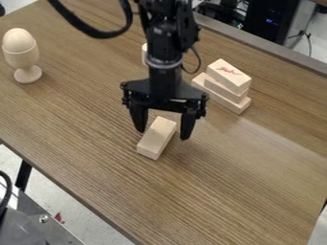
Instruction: Put the block on top of the tower
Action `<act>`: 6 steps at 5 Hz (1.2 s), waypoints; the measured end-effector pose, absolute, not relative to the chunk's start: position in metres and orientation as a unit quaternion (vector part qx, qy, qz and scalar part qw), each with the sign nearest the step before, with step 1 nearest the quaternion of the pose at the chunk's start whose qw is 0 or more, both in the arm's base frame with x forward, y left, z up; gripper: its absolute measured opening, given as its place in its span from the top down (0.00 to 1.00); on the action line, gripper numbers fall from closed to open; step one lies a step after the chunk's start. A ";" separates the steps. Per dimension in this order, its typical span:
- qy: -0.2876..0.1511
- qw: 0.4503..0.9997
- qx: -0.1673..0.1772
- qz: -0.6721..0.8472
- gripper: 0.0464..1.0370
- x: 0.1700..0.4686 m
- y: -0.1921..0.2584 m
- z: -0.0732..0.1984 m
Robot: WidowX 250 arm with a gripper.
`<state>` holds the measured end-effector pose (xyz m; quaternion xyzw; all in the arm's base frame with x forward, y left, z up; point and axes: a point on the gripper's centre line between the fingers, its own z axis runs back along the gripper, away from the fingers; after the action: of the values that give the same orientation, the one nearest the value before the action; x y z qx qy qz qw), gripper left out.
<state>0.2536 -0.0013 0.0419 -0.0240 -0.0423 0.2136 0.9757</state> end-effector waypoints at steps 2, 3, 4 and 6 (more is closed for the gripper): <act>-0.012 0.979 -0.006 0.202 0.07 0.262 -0.001 0.022; -0.003 0.978 -0.027 0.205 0.34 0.266 -0.001 0.019; 0.019 0.978 -0.042 0.203 0.48 0.273 -0.002 0.020; 0.060 0.944 -0.157 0.285 0.48 0.305 -0.032 0.057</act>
<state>0.3053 -0.0319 0.0566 -0.1565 0.0603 0.2854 0.9436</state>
